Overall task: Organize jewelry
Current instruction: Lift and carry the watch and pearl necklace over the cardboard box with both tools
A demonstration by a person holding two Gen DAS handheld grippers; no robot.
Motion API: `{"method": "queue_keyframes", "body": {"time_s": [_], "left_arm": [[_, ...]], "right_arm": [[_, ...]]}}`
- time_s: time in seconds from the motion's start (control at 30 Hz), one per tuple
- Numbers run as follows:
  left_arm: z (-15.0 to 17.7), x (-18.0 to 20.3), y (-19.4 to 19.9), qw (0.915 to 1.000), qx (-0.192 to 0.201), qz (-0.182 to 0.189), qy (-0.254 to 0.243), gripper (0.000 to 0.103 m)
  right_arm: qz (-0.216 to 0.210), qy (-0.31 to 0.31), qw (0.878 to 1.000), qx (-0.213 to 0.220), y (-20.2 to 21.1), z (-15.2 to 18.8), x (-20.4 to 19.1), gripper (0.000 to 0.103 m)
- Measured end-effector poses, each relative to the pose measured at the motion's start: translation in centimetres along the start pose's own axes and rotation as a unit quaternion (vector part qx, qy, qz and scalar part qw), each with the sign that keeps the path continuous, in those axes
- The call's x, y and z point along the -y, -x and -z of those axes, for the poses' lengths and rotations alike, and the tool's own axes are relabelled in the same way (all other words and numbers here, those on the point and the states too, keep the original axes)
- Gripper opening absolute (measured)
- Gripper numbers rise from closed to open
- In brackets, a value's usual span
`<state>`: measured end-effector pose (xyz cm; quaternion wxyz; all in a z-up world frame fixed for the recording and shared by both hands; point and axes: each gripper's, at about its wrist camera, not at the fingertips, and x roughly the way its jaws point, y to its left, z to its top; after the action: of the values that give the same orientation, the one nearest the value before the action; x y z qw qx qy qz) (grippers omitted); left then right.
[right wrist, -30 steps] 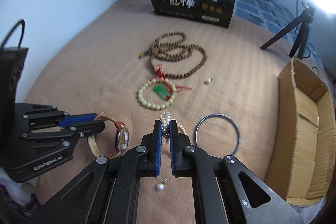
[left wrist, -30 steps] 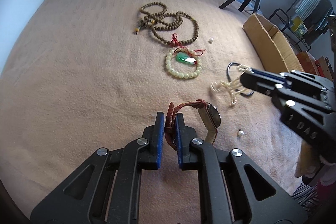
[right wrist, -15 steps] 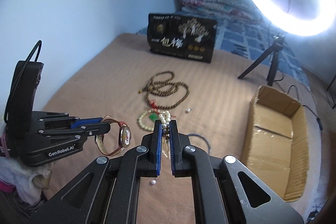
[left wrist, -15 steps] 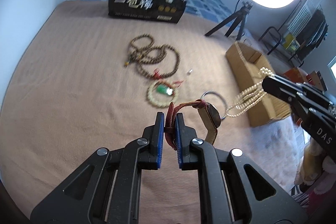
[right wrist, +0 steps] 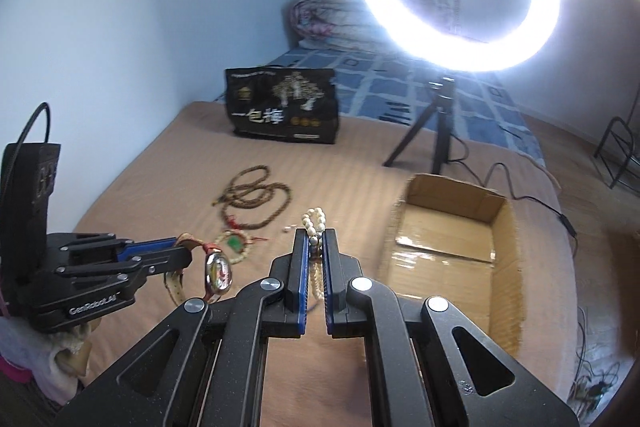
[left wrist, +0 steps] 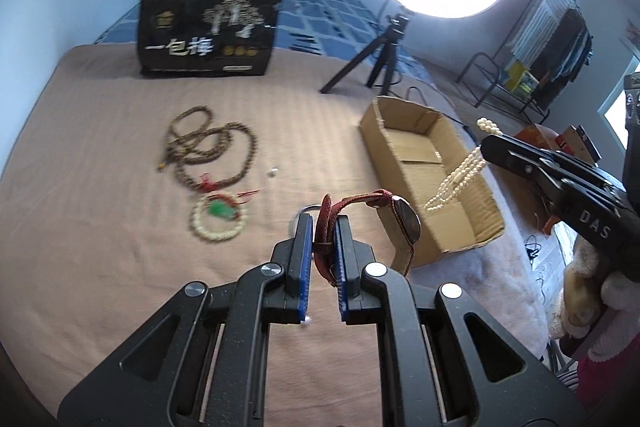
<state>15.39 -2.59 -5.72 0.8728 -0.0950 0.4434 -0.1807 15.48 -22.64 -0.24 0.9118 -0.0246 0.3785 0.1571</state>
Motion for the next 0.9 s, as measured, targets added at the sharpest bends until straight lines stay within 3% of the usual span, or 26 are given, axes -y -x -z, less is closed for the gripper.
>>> {"method": "queue_keyframes", "body": {"time_s": [0.6,0.9], "left_arm": [[-1.2,9.3,-6.3,0.9978,-0.025,0.055,-0.027,0.009],[-1.0,10.8,-9.5,0.9969,-0.043,0.062,-0.023,0.009]], "right_arm": [[0.054,-0.076,0.995,-0.023,-0.4,1.2,10.5,0.005],[0.071,-0.094,0.992,-0.046,-1.9,2.2,13.6,0.005]]}}
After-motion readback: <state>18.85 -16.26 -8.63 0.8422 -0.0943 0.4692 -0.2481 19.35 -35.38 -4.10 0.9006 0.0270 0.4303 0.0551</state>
